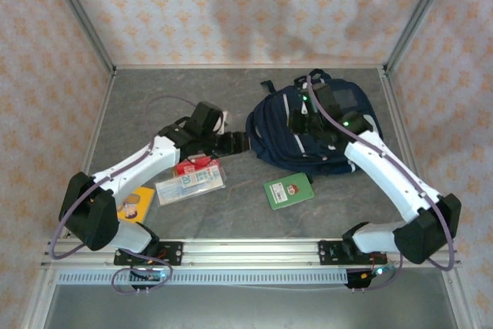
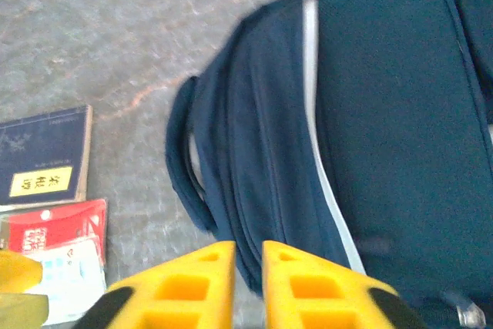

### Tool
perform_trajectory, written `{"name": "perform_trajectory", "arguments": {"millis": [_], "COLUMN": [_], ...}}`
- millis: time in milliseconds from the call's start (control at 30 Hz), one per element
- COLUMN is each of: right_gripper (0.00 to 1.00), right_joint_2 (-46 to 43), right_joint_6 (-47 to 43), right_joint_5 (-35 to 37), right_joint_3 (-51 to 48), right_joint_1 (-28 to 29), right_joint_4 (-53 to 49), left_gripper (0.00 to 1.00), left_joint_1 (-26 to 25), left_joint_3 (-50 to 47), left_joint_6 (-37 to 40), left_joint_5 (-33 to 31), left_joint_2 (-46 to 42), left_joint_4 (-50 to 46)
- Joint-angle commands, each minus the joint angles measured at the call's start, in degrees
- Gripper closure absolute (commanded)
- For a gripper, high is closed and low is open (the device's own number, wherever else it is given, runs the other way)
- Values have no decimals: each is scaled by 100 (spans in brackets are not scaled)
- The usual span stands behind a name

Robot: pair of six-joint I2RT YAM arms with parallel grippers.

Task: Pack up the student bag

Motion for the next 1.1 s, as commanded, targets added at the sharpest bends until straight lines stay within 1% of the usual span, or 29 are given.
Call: {"name": "perform_trajectory", "arguments": {"millis": [0,33,100,133,200,233,367,433,500,633,800,900,1067], "right_gripper": [84,82,81,77,63,58,48,47,46,45,45,45,46], "right_joint_2": [-153,-314,-395,-336,-178,-116,160,307,406,591,548,378,6], "right_joint_6": [568,835,1283,1387,1464,1460,1438,1458,1499,1522,1529,1625,1856], "right_joint_5": [325,311,351,298,382,387,-81,-345,-570,-962,-1411,-1687,-2229], "right_joint_3": [-877,-1245,-1652,-1754,-1952,-2092,-2521,-2664,-2784,-2978,-3211,-3339,-3579], "right_joint_1": [251,249,232,222,213,198,-105,-287,-340,-350,-341,-236,145], "right_joint_4": [-1066,-945,-946,-939,-875,-748,-212,-1,196,454,623,562,453], "left_gripper": [30,30,30,30,30,31,32,32,32,32,33,33,34], "left_joint_1": [-422,-526,-679,-752,-864,-915,-1062,-1112,-1138,-1138,-1138,-1137,-1139], "left_joint_3": [-93,-127,-185,-203,-206,-188,-133,-128,-150,-208,-302,-335,-405], "left_joint_6": [307,266,170,126,86,74,26,10,-1,-10,-19,-10,-21], "left_joint_5": [-155,-133,-117,-101,-41,5,137,159,164,152,173,142,128], "left_joint_2": [3,55,177,260,450,553,850,933,984,1045,1084,1153,1258], "left_joint_4": [-490,-461,-390,-341,-274,-255,-200,-188,-182,-191,-152,-204,-252]}}
